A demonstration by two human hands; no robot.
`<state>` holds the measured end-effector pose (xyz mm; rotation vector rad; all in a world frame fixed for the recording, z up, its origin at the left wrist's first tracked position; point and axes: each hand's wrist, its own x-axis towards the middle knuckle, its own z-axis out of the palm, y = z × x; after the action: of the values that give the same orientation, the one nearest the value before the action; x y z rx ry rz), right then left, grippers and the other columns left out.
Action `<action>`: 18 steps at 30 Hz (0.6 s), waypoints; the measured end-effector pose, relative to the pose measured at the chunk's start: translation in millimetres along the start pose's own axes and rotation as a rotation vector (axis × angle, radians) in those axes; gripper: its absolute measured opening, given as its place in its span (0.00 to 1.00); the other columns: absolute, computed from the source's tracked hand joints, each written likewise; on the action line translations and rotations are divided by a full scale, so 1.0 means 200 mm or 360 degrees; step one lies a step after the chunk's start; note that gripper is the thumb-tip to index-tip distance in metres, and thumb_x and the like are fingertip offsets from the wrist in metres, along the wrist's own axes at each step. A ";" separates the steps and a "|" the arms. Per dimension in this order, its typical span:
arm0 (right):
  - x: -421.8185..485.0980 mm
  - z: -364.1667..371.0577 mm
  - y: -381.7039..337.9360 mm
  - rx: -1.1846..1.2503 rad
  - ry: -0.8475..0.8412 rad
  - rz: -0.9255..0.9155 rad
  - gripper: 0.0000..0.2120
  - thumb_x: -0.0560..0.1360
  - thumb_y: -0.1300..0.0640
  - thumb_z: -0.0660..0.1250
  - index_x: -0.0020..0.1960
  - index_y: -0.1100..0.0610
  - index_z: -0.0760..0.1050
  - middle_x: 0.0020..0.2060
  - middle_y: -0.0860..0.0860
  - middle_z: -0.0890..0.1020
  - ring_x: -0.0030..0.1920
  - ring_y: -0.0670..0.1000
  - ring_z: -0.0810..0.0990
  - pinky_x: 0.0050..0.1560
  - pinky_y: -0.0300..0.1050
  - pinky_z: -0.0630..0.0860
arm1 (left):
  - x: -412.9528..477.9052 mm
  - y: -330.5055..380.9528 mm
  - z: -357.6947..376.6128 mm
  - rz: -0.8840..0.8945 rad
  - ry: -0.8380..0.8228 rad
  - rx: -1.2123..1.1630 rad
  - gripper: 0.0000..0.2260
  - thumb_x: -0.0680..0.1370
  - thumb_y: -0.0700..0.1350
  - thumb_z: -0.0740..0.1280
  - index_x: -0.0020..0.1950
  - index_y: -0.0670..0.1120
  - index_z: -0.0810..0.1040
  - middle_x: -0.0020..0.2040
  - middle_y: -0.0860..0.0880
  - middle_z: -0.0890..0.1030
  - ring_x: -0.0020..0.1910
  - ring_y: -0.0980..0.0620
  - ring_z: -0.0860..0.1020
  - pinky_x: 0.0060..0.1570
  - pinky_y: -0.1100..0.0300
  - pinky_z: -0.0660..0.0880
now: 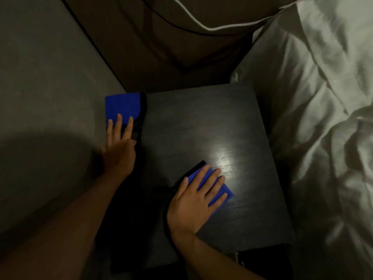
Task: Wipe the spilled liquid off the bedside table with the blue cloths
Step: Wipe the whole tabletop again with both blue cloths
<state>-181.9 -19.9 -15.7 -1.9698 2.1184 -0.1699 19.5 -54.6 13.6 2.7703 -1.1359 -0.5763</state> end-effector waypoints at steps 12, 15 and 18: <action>-0.17 0.04 -0.15 0.0003 -0.0152 -0.0351 0.32 0.80 0.45 0.55 0.81 0.56 0.59 0.80 0.61 0.59 0.81 0.62 0.54 0.79 0.65 0.46 | 0.00 -0.01 -0.01 -0.0006 -0.0011 -0.0019 0.29 0.83 0.47 0.56 0.79 0.61 0.45 0.81 0.53 0.42 0.79 0.48 0.41 0.69 0.33 0.55; -0.18 0.05 -0.16 0.0003 -0.0177 -0.0451 0.32 0.80 0.44 0.55 0.81 0.55 0.58 0.80 0.61 0.58 0.81 0.61 0.53 0.79 0.64 0.45 | 0.01 -0.03 0.02 0.0033 -0.0009 0.0047 0.29 0.83 0.50 0.55 0.79 0.61 0.42 0.80 0.53 0.39 0.79 0.50 0.38 0.69 0.32 0.54; -0.20 0.06 -0.17 -0.0026 -0.0224 -0.0542 0.32 0.80 0.44 0.54 0.82 0.55 0.56 0.81 0.61 0.58 0.81 0.61 0.51 0.79 0.65 0.45 | 0.00 -0.06 0.02 0.0108 0.0029 0.0058 0.28 0.82 0.52 0.54 0.79 0.60 0.42 0.80 0.54 0.39 0.79 0.50 0.37 0.69 0.32 0.54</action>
<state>-144.7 17.9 -14.7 -2.2668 1.6935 -0.0706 25.2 -45.3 7.0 2.7487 -1.2428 -0.5273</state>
